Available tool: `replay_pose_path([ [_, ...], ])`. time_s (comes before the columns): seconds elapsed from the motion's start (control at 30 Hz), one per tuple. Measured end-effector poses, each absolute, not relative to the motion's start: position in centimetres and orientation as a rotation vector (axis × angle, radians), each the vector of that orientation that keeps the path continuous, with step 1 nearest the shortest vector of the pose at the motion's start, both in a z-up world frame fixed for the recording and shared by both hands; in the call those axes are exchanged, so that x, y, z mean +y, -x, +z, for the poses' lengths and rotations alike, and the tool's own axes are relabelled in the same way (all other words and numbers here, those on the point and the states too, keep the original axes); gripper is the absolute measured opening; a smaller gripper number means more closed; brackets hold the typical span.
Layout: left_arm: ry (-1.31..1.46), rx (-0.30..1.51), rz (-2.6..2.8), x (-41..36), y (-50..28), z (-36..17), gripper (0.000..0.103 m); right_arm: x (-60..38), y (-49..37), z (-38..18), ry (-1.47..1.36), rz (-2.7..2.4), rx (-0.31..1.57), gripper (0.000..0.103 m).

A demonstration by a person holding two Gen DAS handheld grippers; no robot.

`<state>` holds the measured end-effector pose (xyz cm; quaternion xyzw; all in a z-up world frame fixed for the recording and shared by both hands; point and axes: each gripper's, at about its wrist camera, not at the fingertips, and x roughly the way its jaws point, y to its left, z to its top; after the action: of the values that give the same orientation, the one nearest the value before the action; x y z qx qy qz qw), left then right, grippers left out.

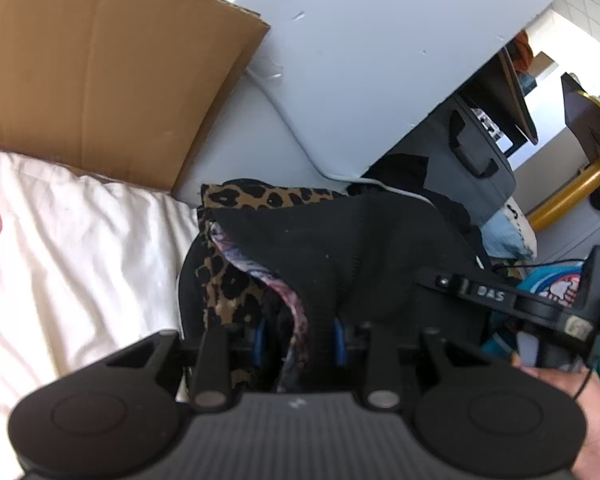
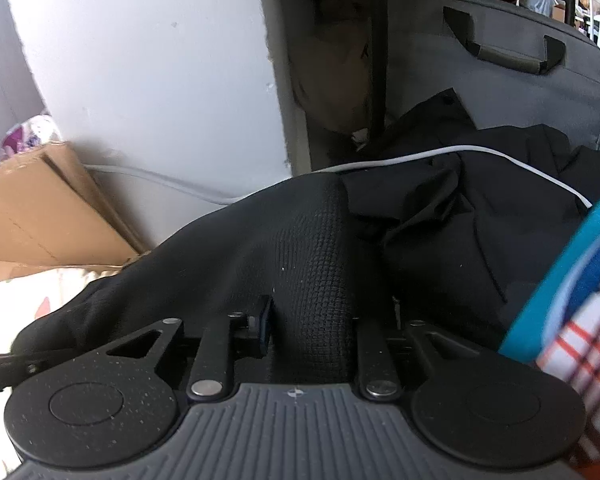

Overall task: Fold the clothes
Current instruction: 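Lower the black garment with both grippers onto the leopard-print pile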

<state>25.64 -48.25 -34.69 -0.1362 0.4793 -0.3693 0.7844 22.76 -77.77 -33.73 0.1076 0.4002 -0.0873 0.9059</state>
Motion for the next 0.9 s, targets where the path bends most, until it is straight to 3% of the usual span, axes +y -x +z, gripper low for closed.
replay_pose_path([
  [0.27,0.339,1.066,-0.76,-48.3,-26.4,-35.8,0.034,-79.1,-25.3,-35.5,-0.222,-0.232,0.853,0.035],
  [0.57,0.357,1.112,-0.769,-47.9,-27.1,-37.0,0.035,-79.6,-27.2,-33.4,-0.163,-0.32,0.8,0.035],
  [0.73,0.322,1.07,-0.793,-48.3,-26.7,-36.1,0.034,-77.2,-24.7,-31.5,-0.145,-0.245,0.738,0.035],
  [0.9,0.329,1.081,-0.784,-48.4,-27.0,-36.5,0.034,-75.4,-21.5,-33.1,-0.109,-0.206,0.748,0.035],
])
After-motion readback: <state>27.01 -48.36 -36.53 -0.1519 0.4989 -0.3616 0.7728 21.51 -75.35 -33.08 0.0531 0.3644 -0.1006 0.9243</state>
